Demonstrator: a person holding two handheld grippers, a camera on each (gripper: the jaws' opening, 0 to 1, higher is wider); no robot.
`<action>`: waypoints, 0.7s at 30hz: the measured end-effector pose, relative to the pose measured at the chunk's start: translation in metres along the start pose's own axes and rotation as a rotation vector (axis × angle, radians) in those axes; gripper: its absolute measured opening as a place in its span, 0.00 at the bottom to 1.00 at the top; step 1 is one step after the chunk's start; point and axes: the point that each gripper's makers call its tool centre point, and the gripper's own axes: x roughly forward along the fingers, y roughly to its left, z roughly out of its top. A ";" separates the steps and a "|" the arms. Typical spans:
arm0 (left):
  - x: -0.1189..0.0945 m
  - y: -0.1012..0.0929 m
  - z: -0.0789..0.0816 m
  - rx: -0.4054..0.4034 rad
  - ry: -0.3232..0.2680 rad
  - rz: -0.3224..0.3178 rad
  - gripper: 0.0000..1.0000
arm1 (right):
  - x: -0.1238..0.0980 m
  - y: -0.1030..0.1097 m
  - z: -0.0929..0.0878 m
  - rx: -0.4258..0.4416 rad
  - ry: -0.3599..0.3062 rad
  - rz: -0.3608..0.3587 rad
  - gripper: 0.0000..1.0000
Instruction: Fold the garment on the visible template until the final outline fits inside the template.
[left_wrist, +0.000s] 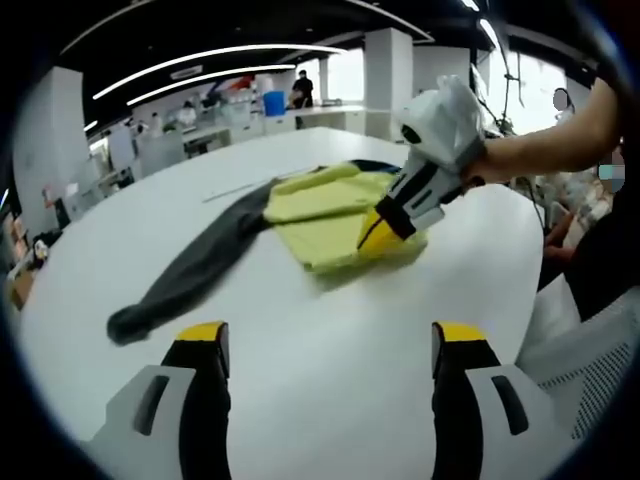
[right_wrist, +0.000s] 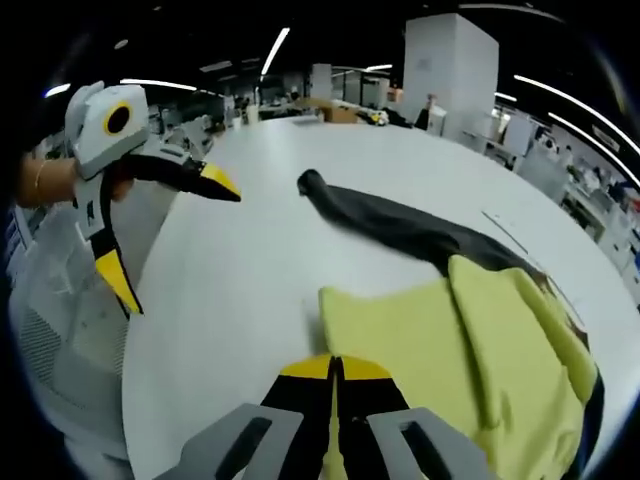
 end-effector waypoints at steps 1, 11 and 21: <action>0.001 0.000 0.001 0.000 -0.002 -0.002 0.79 | -0.003 -0.006 0.003 0.012 -0.007 -0.009 0.00; 0.011 -0.002 0.005 0.007 0.001 -0.023 0.75 | -0.003 -0.048 -0.006 0.112 -0.004 -0.070 0.00; 0.015 0.000 0.005 -0.004 0.010 -0.024 0.74 | 0.012 -0.062 -0.035 0.156 0.079 -0.090 0.00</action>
